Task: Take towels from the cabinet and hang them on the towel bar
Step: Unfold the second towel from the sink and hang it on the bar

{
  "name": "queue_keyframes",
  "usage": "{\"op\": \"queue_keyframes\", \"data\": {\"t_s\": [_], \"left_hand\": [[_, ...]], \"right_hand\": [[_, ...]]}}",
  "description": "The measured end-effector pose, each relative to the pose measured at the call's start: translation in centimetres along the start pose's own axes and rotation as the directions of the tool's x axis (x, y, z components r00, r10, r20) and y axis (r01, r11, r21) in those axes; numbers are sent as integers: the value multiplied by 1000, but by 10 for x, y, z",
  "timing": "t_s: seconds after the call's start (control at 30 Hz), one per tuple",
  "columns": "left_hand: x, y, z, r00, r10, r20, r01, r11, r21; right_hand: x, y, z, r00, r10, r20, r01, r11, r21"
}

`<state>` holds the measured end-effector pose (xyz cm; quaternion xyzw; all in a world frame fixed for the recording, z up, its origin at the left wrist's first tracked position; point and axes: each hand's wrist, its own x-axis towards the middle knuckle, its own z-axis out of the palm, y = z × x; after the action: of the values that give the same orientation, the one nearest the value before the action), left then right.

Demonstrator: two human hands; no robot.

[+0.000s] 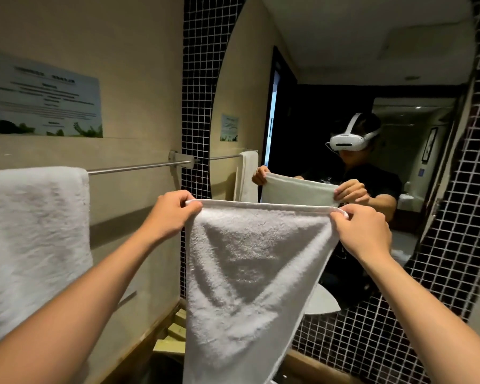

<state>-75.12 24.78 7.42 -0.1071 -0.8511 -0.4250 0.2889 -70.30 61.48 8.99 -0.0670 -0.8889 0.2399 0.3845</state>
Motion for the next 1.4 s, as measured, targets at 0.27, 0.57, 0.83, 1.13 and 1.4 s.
{"op": "queue_keyframes", "data": {"t_s": [0.27, 0.57, 0.83, 1.13, 1.4], "left_hand": [[-11, 3, -4, 963, -188, 195, 219, 964, -152], [-34, 57, 45, 878, -238, 415, 382, 871, -308], [-47, 91, 90, 889, -201, 412, 368, 848, -382], [-52, 89, 94, 935, -170, 311, 254, 933, -254], [-53, 97, 91, 942, -112, 315, 209, 933, -293]], "right_hand": [[-1, 2, 3, 998, 27, 49, -25, 999, -36], [-27, -39, 23, 971, -4, 239, 17, 998, -53], [-41, -63, 46, 895, -99, 434, -18, 966, 258], [-36, -62, 44, 860, -145, 489, -44, 934, 354], [-30, -60, 48, 829, -140, 541, -105, 912, 396]]}}
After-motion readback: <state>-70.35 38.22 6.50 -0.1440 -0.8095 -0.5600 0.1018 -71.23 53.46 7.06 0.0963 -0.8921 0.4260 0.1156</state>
